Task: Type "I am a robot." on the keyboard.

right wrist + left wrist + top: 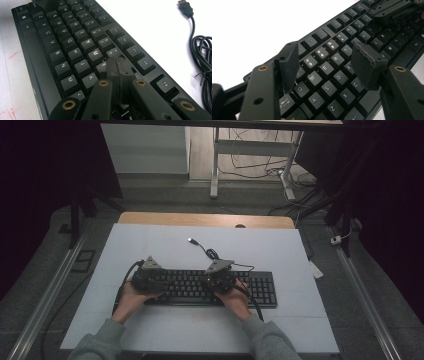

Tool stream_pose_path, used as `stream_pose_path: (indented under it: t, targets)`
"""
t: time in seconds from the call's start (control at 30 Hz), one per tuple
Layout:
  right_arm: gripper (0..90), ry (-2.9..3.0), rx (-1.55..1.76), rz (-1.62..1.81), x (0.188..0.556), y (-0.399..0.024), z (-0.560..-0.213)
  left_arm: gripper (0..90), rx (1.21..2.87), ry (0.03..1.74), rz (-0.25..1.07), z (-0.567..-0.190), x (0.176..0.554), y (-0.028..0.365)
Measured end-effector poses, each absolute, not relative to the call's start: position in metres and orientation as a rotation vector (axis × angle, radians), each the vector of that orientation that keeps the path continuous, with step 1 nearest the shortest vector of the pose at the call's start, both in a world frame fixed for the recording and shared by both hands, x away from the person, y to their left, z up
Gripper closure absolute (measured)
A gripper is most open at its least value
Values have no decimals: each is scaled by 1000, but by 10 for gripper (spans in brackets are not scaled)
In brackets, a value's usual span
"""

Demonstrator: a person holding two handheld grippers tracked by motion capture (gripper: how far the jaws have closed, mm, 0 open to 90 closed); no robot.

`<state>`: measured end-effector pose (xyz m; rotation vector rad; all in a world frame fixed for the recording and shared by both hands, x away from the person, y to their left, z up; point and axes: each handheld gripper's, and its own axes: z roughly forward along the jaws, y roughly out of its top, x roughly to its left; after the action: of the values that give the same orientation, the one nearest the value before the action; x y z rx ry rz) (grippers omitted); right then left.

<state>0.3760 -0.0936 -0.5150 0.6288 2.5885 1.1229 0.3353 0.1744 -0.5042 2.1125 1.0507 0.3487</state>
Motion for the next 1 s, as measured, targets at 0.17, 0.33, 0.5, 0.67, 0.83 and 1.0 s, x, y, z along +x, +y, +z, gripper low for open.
stream_pose_path:
  t: [0.17, 0.33, 0.5, 0.67, 0.83, 1.0]
  targets:
    - [897, 2589, 640, 1107, 376, -94, -517, 393, 2112, 1052, 349, -504, 335, 175]
    - [898, 2564, 629, 1150, 374, -97, -512, 393, 2107, 1050, 356, -504, 335, 175]
    - [898, 2529, 635, 1204, 371, -106, -504, 393, 2108, 1045, 360, -503, 334, 175]
    - [897, 2528, 654, 1208, 366, -118, -505, 394, 2097, 1052, 360, -503, 334, 177]
    - [833, 2528, 679, 1212, 358, -134, -505, 394, 2099, 1052, 362, -503, 334, 177]
    - [677, 2505, 714, 1221, 352, -149, -504, 393, 2102, 1050, 363, -503, 334, 176]
